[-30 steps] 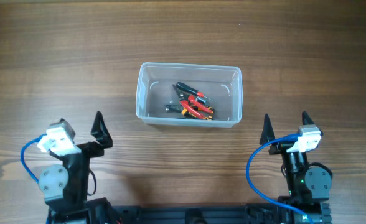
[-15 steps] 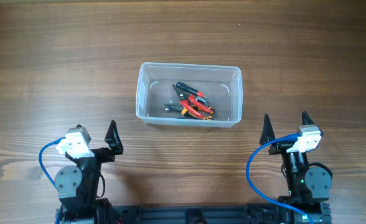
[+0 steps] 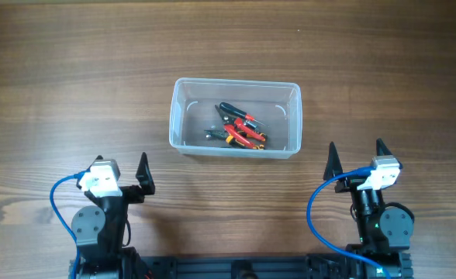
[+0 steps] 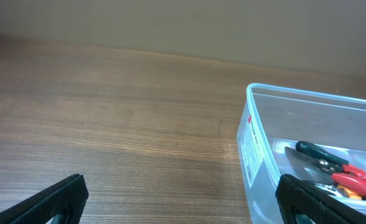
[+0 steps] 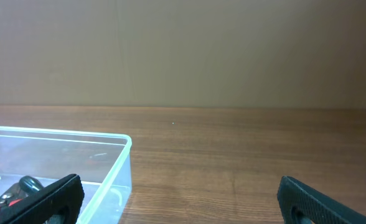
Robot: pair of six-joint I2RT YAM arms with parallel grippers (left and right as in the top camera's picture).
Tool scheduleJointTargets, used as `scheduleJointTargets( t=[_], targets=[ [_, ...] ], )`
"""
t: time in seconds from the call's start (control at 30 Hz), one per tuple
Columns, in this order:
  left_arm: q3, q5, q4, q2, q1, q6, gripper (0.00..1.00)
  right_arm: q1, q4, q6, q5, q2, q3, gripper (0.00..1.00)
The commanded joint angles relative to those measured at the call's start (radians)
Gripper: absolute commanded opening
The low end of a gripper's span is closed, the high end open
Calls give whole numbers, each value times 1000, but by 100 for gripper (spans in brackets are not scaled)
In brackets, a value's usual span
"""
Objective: Pack container
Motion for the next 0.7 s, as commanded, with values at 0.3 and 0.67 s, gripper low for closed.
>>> scheduleJointTargets(
  t=[0.3,0.67],
  targets=[
    [-11,24,7,-13,-5,-64,100,4,5,-11,-9,-10,-1,100],
    [-11,24,7,-13,-5,-64,100,4,5,-11,-9,-10,-1,100]
  ],
)
